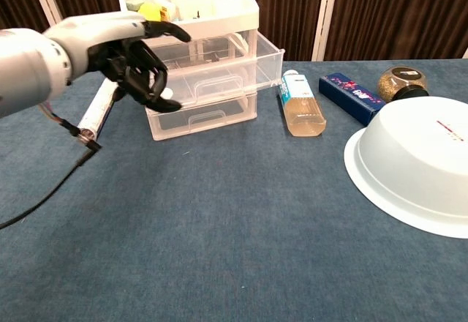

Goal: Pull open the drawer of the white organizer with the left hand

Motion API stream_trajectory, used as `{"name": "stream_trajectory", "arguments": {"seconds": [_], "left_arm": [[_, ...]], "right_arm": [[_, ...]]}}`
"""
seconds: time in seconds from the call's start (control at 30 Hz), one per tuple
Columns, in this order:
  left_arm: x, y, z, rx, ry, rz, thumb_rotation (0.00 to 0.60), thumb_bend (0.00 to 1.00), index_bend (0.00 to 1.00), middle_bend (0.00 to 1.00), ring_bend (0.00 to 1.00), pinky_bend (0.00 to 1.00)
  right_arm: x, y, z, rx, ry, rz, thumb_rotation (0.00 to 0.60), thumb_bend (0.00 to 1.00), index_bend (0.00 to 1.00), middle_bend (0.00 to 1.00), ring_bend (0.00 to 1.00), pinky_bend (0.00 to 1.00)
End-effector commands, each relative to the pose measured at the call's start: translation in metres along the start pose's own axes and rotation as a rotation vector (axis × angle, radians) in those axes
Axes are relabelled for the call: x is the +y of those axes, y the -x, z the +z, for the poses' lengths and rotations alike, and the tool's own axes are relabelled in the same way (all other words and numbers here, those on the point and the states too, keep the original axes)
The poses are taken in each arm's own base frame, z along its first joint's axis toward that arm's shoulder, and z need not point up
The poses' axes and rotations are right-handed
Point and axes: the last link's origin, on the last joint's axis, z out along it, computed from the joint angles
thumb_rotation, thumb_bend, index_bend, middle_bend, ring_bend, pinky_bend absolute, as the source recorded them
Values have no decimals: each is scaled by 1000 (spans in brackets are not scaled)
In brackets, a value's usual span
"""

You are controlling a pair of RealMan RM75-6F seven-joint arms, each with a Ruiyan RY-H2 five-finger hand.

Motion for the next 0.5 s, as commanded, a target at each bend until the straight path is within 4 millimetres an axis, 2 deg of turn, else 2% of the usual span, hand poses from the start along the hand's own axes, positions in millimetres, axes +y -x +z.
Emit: {"name": "stream_trajectory", "arguments": {"seconds": [0.03, 0.1, 0.27, 0.4, 0.5], "left_arm": [[-24, -11, -17, 54, -18, 123, 600, 122, 58, 279, 238, 378], [-35, -16, -27, 71, -18, 159, 600, 117, 58, 191, 136, 272], [-78, -29, -72, 118, -36, 267, 600, 92, 56, 79, 25, 161], [-113, -39, -109, 158, -60, 348, 600, 63, 36, 5, 0, 98], [-137, -45, -137, 187, -87, 373, 600, 58, 24, 0, 0, 81]], "right_arm": [[1, 0, 0, 1, 5, -2, 600, 111, 0, 0, 0, 0], [1, 0, 0, 2, 7, -5, 600, 111, 0, 0, 0, 0], [3, 0, 2, 10, 16, -12, 600, 111, 0, 0, 0, 0], [4, 0, 3, 16, 26, -18, 600, 111, 0, 0, 0, 0], [4, -1, 3, 22, 33, -22, 600, 111, 0, 0, 0, 0]]}}
